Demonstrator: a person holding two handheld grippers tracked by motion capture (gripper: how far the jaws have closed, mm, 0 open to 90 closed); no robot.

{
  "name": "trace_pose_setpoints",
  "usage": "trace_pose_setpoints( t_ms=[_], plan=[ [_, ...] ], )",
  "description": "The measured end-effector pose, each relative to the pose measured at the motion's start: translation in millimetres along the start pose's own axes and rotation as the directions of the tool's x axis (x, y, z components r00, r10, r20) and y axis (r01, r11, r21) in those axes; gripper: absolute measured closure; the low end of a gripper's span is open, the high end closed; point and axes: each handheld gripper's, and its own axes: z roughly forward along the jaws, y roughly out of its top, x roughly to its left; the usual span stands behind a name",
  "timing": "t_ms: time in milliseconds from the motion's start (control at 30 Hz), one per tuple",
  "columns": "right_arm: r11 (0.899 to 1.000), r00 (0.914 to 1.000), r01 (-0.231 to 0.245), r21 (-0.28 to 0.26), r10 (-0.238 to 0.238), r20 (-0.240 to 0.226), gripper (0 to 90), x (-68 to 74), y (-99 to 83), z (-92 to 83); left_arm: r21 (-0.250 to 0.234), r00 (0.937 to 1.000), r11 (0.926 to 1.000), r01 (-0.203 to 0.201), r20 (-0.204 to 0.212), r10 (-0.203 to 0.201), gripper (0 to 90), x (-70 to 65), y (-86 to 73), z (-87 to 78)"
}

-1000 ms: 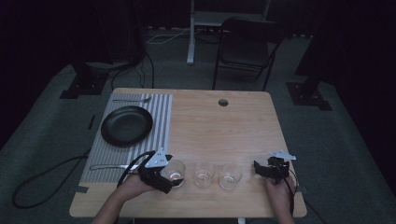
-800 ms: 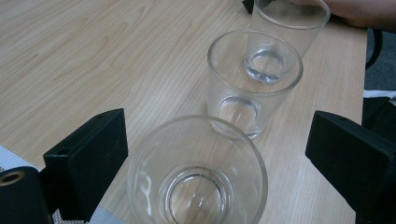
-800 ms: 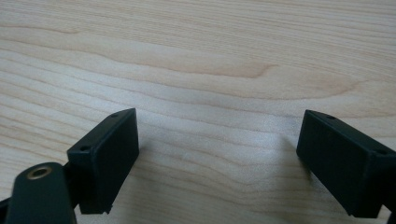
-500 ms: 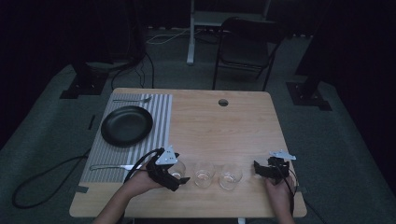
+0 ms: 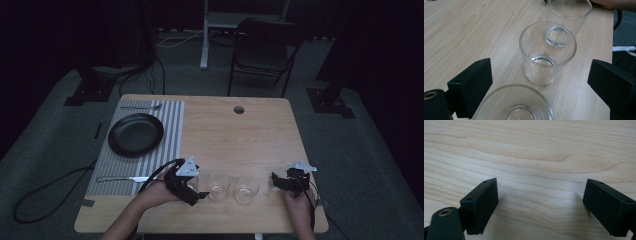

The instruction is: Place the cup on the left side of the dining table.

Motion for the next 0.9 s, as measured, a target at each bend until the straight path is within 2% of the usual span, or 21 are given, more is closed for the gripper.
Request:
trace_pose_setpoints(
  t_ms=[200,300,533,900],
  plan=[
    [1.0,1.0,0.0,0.0,0.0,0.0,12.5,0.0,0.0,0.0,0.008,0.9999,0.9999,-0.013,0.01,0.013,6.2,-2.3,7.3,7.4],
    [1.0,1.0,0.0,0.0,0.0,0.0,12.5,0.0,0.0,0.0,0.03,0.9994,0.9991,-0.031,0.014,0.03,6.3,-3.0,10.7,12.0],
    [1.0,1.0,0.0,0.0,0.0,0.0,12.5,0.0,0.0,0.0,0.053,0.9993,0.9984,-0.021,0.031,0.019,6.2,-2.4,17.8,20.9],
    [1.0,1.0,0.0,0.0,0.0,0.0,12.5,0.0,0.0,0.0,0.111,0.9973,0.992,-0.06,0.048,0.055,6.2,-10.5,30.0,35.7]
  ],
)
